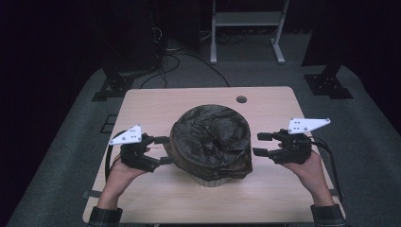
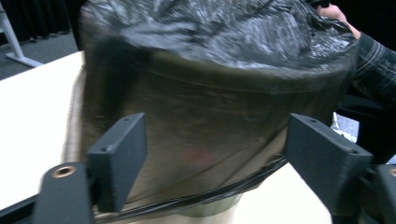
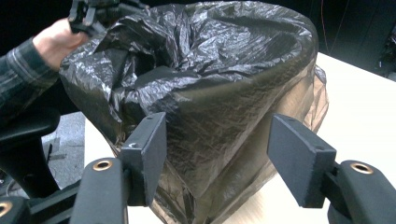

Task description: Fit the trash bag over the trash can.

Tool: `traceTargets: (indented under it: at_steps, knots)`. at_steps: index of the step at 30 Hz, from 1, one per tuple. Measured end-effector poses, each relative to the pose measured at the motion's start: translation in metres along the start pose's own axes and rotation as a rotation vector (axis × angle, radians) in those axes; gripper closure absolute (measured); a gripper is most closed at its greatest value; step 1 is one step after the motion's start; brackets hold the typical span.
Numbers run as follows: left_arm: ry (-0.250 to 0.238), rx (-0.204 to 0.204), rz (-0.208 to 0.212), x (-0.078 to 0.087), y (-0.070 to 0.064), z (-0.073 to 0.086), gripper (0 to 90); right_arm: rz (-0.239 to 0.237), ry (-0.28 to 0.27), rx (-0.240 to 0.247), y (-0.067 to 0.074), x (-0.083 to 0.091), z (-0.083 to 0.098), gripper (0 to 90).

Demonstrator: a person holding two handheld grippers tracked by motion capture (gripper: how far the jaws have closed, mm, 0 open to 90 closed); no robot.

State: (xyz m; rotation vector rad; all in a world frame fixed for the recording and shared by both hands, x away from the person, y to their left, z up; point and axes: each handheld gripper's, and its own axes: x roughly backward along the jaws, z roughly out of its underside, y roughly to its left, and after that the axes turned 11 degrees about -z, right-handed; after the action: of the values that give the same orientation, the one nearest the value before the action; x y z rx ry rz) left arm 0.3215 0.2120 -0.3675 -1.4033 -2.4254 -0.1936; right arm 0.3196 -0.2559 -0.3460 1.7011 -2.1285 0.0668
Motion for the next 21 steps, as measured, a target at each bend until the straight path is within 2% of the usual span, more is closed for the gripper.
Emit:
traceTargets:
  at_steps: [4, 6, 8, 10, 12, 15, 18, 21]
  knots:
    - [-0.004, -0.004, -0.02, -0.007, -0.01, 0.002, 18.5, 0.002, -0.006, 0.004, 0.0, -0.001, -0.001, 36.3]
    - [-0.003, -0.004, -0.039, -0.01, -0.012, 0.002, 22.2, 0.006, -0.006, 0.001, 0.0, -0.001, -0.002, 36.3]
    - [-0.009, -0.009, -0.021, -0.012, -0.013, 0.003, 35.2, 0.008, -0.011, 0.003, 0.0, 0.0, -0.002, 36.4]
    - [-0.009, -0.028, -0.03, -0.012, -0.014, 0.004, 48.7, 0.011, -0.013, 0.004, 0.0, 0.001, -0.003, 36.9]
    - [-0.014, -0.035, -0.005, -0.011, -0.014, 0.004, 66.7, 0.016, -0.013, 0.003, 0.001, 0.002, -0.003, 37.3]
    - [-0.02, -0.047, 0.029, -0.011, -0.015, 0.004, 87.2, 0.016, -0.019, 0.006, 0.001, 0.003, -0.004, 37.9]
    - [0.01, -0.058, 0.037, -0.013, -0.018, 0.004, 89.7, 0.016, -0.02, 0.005, 0.001, 0.003, -0.004, 37.9]
    - [0.018, -0.062, 0.042, -0.013, -0.02, 0.006, 89.7, 0.007, -0.017, 0.007, 0.003, 0.003, -0.002, 37.8]
